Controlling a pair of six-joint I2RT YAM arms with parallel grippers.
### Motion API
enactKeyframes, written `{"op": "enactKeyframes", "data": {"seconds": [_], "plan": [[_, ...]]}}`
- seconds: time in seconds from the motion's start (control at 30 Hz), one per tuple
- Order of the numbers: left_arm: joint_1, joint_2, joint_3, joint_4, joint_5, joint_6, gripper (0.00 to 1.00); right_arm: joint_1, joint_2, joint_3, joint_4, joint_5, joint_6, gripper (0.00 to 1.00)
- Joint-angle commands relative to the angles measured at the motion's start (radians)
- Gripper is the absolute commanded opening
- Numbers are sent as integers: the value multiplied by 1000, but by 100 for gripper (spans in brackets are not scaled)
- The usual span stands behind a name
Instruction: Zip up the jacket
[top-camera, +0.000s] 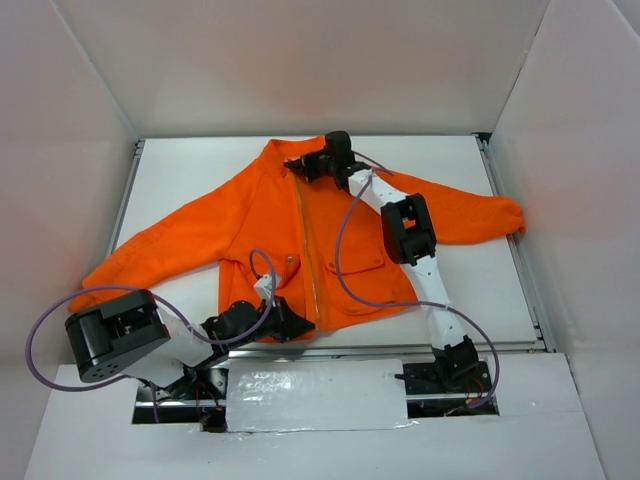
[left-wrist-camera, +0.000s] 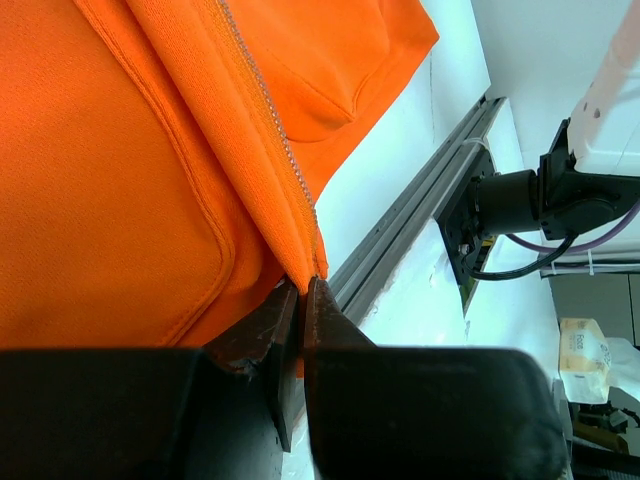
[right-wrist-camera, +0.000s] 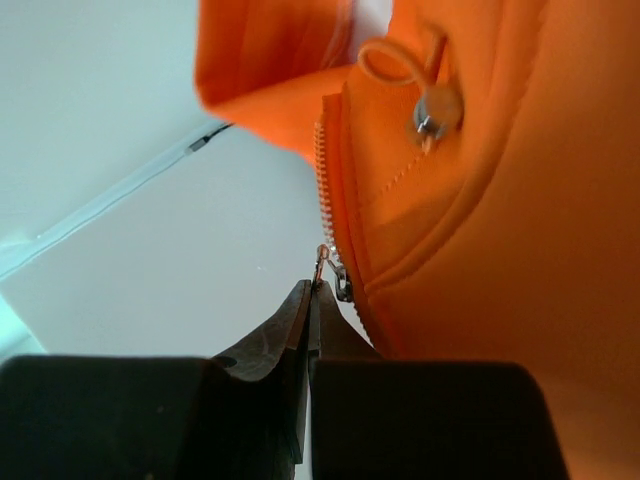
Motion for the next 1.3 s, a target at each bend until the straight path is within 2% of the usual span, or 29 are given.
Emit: {"op": "enactKeyframes", "data": {"seconds": [0.0, 0.2, 0.6, 0.7, 0.8, 0.87, 0.97, 1.1, 1.27], "plan": [[-22, 24, -4, 56, 72, 10, 0, -26, 54, 116, 66, -12, -13, 0], [-24, 61, -1, 85, 79, 7, 0, -47, 93, 143, 215, 2, -53, 0], [-27, 204, -28, 259, 102, -45, 0, -93, 90, 151, 267, 31, -47, 0], [-38, 192, -22, 224, 73, -45, 0, -104, 61, 119, 327, 8, -38, 0], [-54, 121, -10, 101, 21, -37, 0, -98, -23, 13, 436, -22, -35, 0], [-67, 54, 4, -18, -5, -16, 0, -87, -53, 27, 432, -33, -91, 0], [-94, 6, 25, -100, -25, -4, 0, -80, -100, 35, 419, -43, -122, 0], [-110, 35, 28, -70, -56, -24, 0, -93, -82, 88, 370, -21, -122, 0], [-133, 92, 33, -45, -72, -44, 0, -118, -59, 108, 416, -39, -90, 0]]}}
